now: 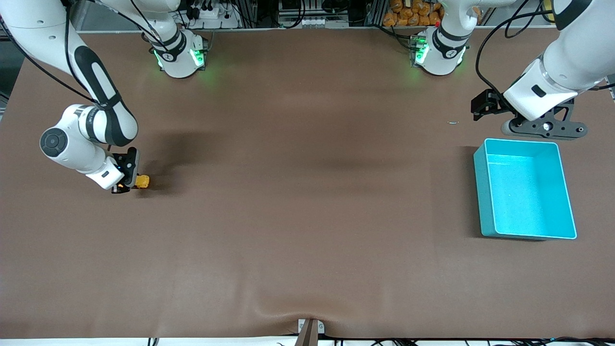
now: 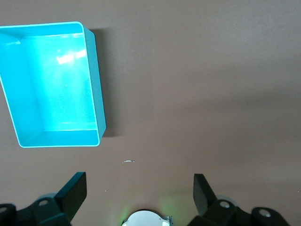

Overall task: Wind and store yellow beetle car
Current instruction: 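Press and drag the car backward along the table with the right gripper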

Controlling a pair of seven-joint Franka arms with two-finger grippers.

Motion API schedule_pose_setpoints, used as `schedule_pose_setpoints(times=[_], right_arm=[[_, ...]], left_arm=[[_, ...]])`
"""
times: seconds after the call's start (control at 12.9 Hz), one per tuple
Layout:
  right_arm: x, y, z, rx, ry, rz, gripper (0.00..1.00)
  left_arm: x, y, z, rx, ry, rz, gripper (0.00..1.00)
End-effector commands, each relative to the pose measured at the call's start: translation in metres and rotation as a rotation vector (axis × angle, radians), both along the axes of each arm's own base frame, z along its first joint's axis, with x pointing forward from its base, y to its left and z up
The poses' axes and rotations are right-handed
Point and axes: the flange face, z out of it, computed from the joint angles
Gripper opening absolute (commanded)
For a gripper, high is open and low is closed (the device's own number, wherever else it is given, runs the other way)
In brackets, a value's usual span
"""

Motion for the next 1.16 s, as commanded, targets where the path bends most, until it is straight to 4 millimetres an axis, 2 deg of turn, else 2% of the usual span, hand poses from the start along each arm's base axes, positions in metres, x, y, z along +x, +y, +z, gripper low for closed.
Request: schedule_pose_setpoints(times=[0.0,0.62,0.85,0.93,1.01,1.08], right_arm=[[-0.004,-0.012,-0.052,-0.002,0.040,0.016,0.19],[-0.005,-0.036,-0.055,0.001,0.046,0.007,0.19],[-0.003,-0.047,-0.056,0.002,0.045,0.009,0.23],[-0.004,-0.048,-0.056,0.003,0.046,0.006,0.28],[-0.002,-0.049,-0.055,0.001,0.042,0.003,0.37],[0.002,-0.051,-0.051,0.000,0.032,-0.010,0.63]], left_arm=[[0.002,-0.002,0.004,0.018,-0.015,0.005,1.00],[0.004,0.001,0.002,0.017,-0.011,0.011,1.00],[0.005,0.003,0.000,0.017,-0.007,0.014,1.00],[0.005,0.003,0.000,0.016,-0.008,0.014,1.00],[0.005,0.003,0.000,0.017,-0.007,0.014,1.00],[0.005,0.003,0.000,0.015,-0.006,0.014,1.00]])
